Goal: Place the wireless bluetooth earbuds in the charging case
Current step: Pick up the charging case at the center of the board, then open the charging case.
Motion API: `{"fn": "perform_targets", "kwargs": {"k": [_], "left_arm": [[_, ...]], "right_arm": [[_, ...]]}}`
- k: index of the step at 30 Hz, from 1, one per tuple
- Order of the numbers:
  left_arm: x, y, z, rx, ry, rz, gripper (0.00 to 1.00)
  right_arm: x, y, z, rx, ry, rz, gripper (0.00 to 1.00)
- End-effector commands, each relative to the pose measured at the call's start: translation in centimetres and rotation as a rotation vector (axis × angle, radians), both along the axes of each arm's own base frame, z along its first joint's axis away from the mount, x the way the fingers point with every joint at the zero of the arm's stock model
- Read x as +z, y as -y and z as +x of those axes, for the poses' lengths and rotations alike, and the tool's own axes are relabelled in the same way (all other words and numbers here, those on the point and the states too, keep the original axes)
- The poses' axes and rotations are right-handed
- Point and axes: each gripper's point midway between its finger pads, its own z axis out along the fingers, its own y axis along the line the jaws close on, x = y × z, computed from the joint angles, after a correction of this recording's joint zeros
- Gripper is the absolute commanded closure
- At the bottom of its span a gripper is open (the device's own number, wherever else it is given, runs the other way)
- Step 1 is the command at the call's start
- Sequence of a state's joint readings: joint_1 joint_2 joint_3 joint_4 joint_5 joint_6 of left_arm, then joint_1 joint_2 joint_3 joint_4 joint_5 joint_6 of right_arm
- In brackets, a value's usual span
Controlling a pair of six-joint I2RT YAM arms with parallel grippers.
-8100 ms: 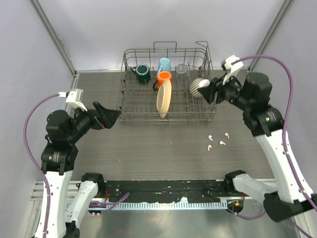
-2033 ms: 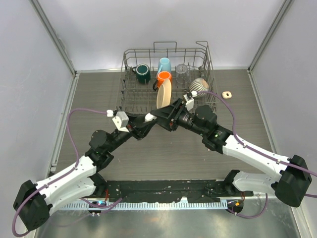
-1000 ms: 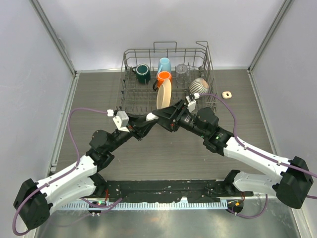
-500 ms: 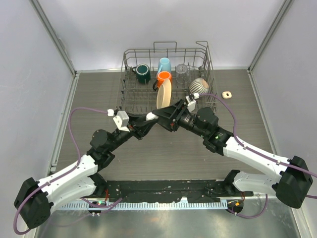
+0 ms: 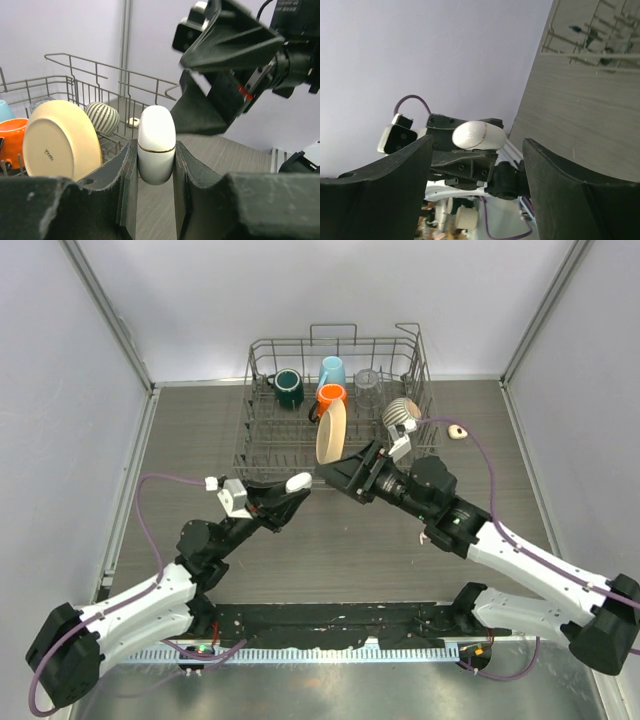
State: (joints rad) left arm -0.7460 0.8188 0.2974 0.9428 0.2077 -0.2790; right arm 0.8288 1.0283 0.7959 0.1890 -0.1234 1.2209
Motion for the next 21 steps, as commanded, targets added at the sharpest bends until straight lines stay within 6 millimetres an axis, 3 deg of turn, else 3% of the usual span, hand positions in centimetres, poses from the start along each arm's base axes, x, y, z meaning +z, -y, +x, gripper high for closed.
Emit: {"fn": "perform_targets", "kwargs": {"k": [1,6,10,15,21], "left_arm": [[3.2,-2.0,-1.4,0.035,0.148,-0.129,1.00],[2.6,-2.4,-2.3,0.010,0.164,-0.156,1.00],[2.8,-2.4,-3.3,-0.031,0.186,-0.196,1.00],[2.9,-1.6,-3.8,-0.088,0.198,-0.182,1.00],[2.9,-1.0,-4.0,-0.121,0.200,-0.169,1.00]], "right_arm": [[5.2,2.3,-0.4,-0.035,0.385,-0.154,0.23],[3.3,2.2,-1.6,0.106,0.494,-0.372,0.23],[3.4,1.1,-3.3,0.248,0.561,-0.382,0.23],[1.7,-0.1,-3.7,0.346,0.558,-0.454,0.24],[2.4,-0.4,-3.6,0.360,0.585,-0.456,0.25]]}}
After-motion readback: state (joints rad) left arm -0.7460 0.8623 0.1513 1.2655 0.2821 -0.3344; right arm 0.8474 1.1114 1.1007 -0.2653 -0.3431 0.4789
